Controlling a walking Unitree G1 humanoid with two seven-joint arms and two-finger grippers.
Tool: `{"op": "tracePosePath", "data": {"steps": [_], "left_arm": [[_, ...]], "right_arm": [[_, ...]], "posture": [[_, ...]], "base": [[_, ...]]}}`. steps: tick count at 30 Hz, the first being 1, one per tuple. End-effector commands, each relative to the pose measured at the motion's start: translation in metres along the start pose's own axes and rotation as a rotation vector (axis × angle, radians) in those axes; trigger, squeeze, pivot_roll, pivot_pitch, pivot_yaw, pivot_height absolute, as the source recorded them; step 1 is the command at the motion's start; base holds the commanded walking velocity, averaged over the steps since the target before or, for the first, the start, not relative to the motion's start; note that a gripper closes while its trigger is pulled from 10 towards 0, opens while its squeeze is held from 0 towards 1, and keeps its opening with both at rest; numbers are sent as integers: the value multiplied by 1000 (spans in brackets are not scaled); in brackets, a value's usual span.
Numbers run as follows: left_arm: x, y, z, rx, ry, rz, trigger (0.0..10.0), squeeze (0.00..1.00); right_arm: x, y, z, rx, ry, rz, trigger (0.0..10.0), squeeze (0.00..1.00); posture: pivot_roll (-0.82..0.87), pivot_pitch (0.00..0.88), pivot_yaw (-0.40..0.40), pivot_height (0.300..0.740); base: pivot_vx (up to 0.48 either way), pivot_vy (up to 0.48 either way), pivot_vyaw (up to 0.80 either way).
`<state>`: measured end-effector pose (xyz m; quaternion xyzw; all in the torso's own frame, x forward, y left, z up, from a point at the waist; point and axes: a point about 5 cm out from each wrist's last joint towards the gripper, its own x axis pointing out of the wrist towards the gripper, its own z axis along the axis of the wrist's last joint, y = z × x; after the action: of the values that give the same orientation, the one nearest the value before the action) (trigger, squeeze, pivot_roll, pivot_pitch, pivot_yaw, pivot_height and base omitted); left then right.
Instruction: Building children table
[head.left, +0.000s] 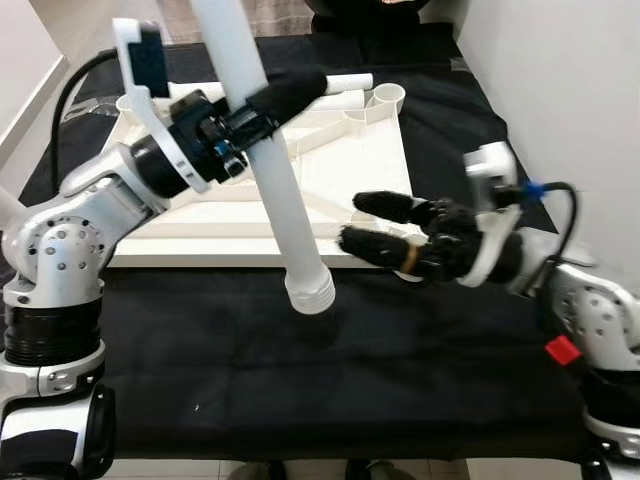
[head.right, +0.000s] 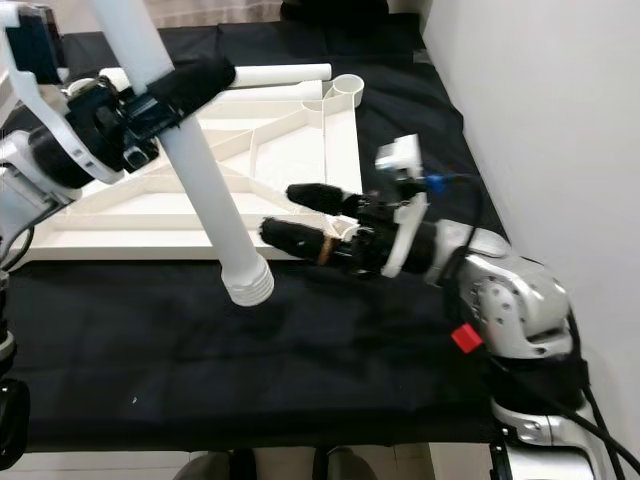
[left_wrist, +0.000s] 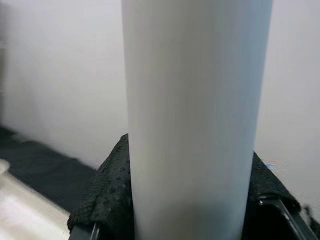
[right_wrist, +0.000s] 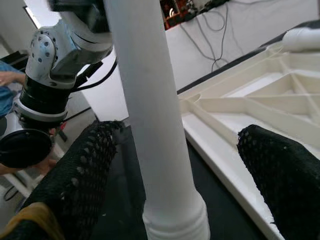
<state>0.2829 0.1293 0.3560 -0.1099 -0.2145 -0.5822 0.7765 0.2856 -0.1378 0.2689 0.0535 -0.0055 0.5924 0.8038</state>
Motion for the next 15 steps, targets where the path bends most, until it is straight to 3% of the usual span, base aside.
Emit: {"op": "tracePosePath", "data": {"steps": [1,6,15], "left_arm": [[5,-10,2,49,-4,-72,10000,0],[8,-16,-9,57,50,-120,10000,0],[9,-11,-15,106,91,-149,10000,0]], "right_arm": [[4,4,-3,17,26,18,10000,0],[10,7,-14,35,100,25,10000,0],[22,14,-12,3,77,72,10000,0]], "posture": [[-20,236,2,740],[-22,232,0,740],[-19,224,4,740]], "base": [[0,0,0],[0,0,0],[0,0,0]]}}
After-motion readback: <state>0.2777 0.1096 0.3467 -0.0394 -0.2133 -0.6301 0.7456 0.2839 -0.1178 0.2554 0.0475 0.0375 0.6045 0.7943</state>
